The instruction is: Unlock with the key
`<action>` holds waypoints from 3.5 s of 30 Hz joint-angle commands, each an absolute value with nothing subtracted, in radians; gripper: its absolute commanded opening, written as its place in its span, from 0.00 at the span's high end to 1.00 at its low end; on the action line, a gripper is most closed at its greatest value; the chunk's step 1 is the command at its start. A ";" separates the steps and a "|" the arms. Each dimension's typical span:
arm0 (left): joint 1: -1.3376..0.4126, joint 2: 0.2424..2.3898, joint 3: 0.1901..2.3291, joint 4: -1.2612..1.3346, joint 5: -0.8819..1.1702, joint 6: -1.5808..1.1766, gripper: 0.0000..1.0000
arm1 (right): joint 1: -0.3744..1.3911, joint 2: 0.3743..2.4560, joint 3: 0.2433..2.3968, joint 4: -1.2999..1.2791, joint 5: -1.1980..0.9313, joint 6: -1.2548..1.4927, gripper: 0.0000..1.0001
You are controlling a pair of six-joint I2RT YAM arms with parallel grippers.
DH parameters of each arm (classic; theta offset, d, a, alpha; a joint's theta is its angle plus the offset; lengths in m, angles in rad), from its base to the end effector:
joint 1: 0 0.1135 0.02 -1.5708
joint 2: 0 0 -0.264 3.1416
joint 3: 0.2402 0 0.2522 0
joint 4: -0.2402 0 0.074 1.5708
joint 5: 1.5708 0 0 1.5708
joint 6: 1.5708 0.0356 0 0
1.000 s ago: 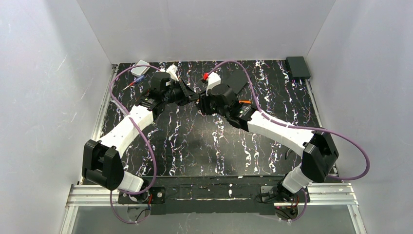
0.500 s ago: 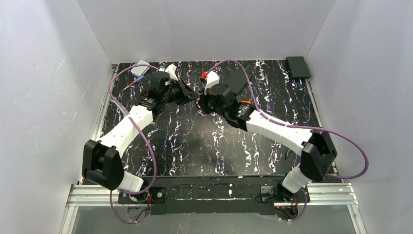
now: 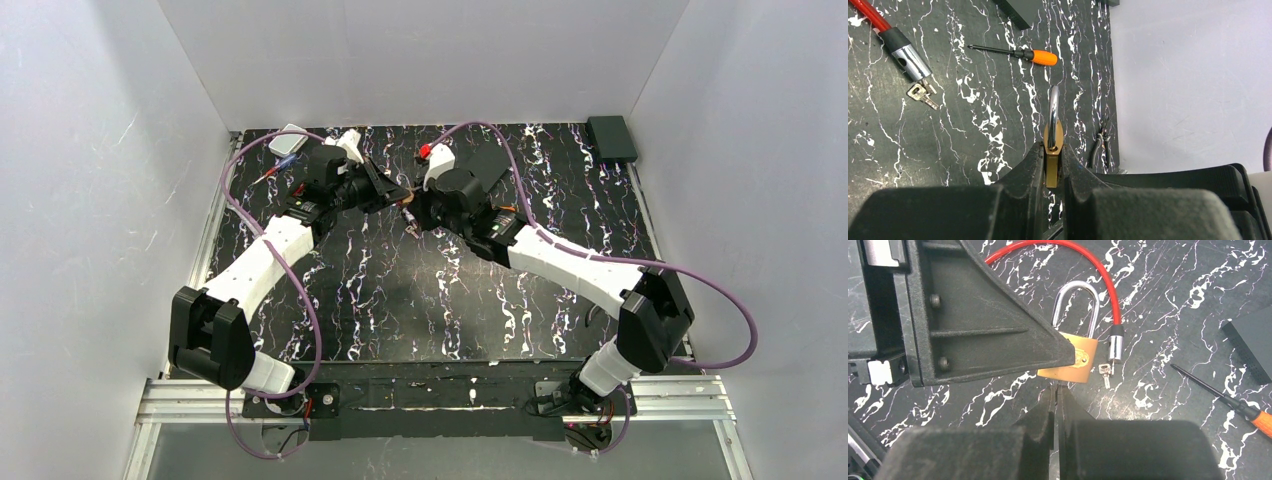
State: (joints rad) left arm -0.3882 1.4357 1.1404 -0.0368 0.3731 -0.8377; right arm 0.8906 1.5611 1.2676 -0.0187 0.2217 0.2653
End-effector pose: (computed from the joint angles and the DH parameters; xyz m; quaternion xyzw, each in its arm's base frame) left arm 0.3075 -0.1398 0.3263 -0.0734 0.8040 -0.4517 0.3797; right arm 0.2405 0.2849 0.3307 -0.1852 0.7846 0.2447 0.5388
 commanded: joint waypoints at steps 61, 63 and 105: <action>-0.368 1.453 1.038 0.906 0.871 -1.245 1.00 | 0.410 1.503 1.007 0.757 -0.787 0.889 0.80; -0.367 1.456 1.042 0.895 0.877 -1.234 1.00 | 0.407 1.440 1.026 0.509 -0.747 0.697 0.66; -0.411 1.467 1.063 0.857 0.915 -1.187 1.00 | 0.450 1.363 1.045 0.654 -0.845 0.796 0.56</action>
State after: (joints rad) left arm -0.4076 1.4822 1.0367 0.8291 0.9024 -1.2041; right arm 0.4407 1.3596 1.0321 0.5834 -0.8272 0.7910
